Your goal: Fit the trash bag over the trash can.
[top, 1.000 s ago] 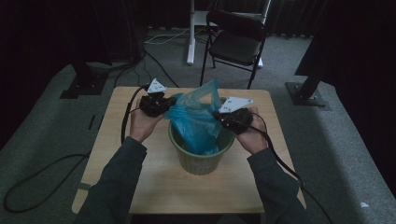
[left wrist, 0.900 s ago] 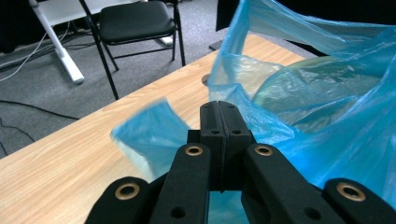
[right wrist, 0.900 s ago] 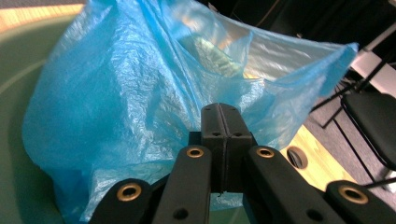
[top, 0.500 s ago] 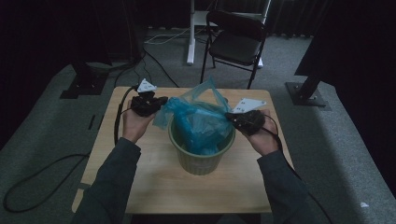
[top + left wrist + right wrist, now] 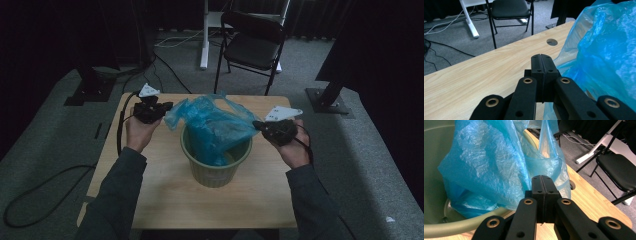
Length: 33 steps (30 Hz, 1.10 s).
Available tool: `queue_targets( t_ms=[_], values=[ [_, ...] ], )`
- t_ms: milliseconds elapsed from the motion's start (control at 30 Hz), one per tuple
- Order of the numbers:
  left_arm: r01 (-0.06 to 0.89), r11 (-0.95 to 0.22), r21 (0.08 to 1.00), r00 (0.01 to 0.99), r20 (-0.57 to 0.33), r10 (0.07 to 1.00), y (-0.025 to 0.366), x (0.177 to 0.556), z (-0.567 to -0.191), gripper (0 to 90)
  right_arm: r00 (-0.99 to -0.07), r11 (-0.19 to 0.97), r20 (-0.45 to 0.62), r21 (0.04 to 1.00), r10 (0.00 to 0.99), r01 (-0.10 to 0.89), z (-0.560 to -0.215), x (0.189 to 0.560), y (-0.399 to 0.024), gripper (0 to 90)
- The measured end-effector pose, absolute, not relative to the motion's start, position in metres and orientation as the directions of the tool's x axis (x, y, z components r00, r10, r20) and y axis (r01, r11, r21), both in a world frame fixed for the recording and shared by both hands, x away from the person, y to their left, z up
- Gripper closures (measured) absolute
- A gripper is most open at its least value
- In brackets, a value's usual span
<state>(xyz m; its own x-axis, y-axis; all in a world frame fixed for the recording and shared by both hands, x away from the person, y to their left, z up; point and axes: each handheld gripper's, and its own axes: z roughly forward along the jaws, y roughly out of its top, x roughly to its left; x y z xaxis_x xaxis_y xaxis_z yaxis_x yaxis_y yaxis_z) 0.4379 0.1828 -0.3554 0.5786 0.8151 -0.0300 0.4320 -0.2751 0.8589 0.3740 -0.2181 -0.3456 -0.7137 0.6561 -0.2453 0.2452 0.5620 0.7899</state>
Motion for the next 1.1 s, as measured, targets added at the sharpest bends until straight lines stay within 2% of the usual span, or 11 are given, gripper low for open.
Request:
queue_targets(
  t_ms=[367,567,833,1033,1100],
  values=[
    [0.426,-0.29,0.857,0.6,-0.028,0.799,0.176,0.434,-0.362,89.5,-0.725,0.555,-0.22,0.79,0.653,0.26,-0.352,0.379,-0.21,89.0],
    [0.417,-0.304,0.857,0.618,-0.022,0.786,0.171,0.431,-0.363,89.3,-0.713,0.524,-0.191,0.804,0.675,0.28,-0.353,0.384,-0.21,70.7],
    [0.411,-0.306,0.859,0.629,-0.024,0.777,0.166,0.429,-0.364,88.8,-0.738,0.483,-0.15,0.836,0.657,0.26,-0.338,0.383,-0.201,60.4],
    [0.398,-0.309,0.864,0.641,-0.02,0.768,0.163,0.426,-0.362,88.2,-0.776,0.471,-0.115,0.845,0.621,0.251,-0.338,0.384,-0.192,59.0],
    [0.396,-0.306,0.866,0.642,-0.023,0.766,0.163,0.425,-0.362,87.7,-0.787,0.481,-0.109,0.839,0.607,0.255,-0.339,0.386,-0.189,63.4]
  ],
)
